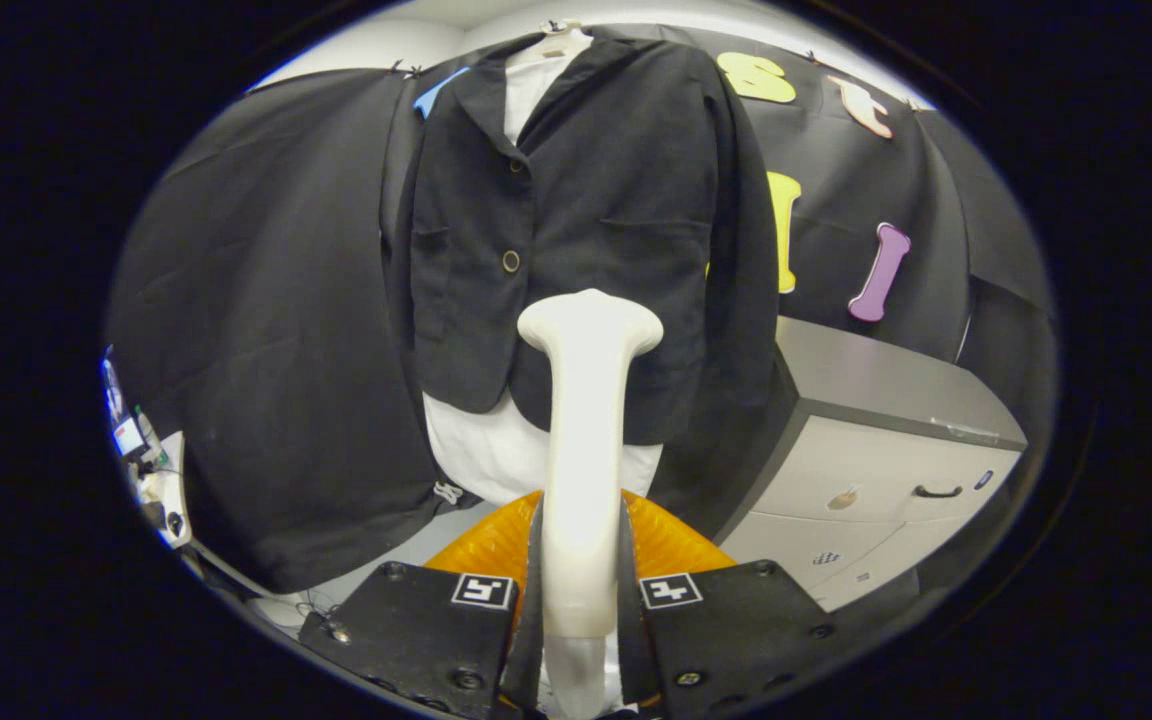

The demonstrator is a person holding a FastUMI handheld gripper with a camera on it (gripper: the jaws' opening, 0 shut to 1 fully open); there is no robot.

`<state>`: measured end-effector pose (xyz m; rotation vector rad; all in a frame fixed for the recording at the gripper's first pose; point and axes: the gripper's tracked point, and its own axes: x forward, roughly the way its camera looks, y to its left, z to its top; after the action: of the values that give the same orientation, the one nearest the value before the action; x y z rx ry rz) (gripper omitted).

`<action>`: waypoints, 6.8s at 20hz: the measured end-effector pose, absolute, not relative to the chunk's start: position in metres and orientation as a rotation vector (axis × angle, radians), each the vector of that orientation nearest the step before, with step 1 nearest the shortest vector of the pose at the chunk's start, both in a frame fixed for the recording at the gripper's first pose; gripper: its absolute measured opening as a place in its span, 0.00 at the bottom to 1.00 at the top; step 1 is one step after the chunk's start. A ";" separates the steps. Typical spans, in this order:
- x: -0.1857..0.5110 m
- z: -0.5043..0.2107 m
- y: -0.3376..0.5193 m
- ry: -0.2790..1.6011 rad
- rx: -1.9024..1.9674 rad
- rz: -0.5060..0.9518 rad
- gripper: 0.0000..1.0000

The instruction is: Iron the clothes twice with a garment steamer, once on the left side and once on the right side.

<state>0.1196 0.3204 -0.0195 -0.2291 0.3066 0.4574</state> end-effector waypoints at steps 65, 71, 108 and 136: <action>0.105 0.147 0.539 -0.075 -0.262 0.557 0.33; 0.102 0.115 0.521 -0.028 -0.300 0.555 0.33; 0.103 -0.031 0.424 0.281 -0.344 0.542 0.33; 0.048 0.019 0.007 0.240 -0.075 0.180 0.33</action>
<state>0.0480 0.0068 0.0192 -0.0750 0.2395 0.1795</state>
